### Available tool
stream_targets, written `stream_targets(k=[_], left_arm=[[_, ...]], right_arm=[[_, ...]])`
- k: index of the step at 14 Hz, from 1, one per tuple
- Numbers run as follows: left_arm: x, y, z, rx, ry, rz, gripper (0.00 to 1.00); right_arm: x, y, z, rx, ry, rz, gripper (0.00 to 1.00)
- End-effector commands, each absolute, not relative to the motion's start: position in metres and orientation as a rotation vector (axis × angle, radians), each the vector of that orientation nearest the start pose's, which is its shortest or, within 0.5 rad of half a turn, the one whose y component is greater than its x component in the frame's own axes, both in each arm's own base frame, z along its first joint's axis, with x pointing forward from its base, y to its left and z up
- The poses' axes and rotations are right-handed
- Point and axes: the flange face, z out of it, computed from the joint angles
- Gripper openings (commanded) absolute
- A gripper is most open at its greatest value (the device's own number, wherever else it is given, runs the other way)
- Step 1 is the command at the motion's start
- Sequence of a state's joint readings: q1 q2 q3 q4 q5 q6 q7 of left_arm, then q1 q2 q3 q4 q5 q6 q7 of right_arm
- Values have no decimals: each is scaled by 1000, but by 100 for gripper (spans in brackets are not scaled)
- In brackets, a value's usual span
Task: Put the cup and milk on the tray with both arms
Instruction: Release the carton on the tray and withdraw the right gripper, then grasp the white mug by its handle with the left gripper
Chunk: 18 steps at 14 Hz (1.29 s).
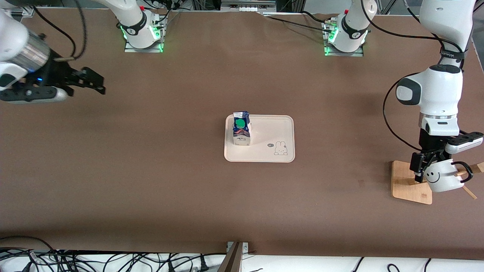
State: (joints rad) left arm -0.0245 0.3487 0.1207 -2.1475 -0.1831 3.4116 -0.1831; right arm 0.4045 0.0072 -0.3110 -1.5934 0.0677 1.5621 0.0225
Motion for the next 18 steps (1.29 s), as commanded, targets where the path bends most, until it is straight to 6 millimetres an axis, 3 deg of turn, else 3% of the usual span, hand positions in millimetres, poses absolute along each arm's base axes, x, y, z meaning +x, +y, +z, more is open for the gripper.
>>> stream_targets(k=[1,8,10,11,12,15,18], left_arm=[[624,76,360,-2758,-616,-1447,100],[624,76,361,-2757,-616,-1449,100],[624,76,360,-2759,-617,-1445,67],[623,75,360,-2760,-615,-1445,56],[624,74,362,-2760,-613,-1450,47],[624,72,362,-2762,-611,-1450,38],[624,71,361,-2764,-610,-1448,5]], right_arm=[[543,25,608,-3080,-196,77,100],[539,39,613,-3123,-185,82,100],[542,39,618,-3126,-166,58,100],[543,39,621,-3128,-166,53,100],[544,37,627,-3125,-173,32,100],[545,36,634,-3140,-178,5,100],[549,35,628,-3143,-169,14,100]])
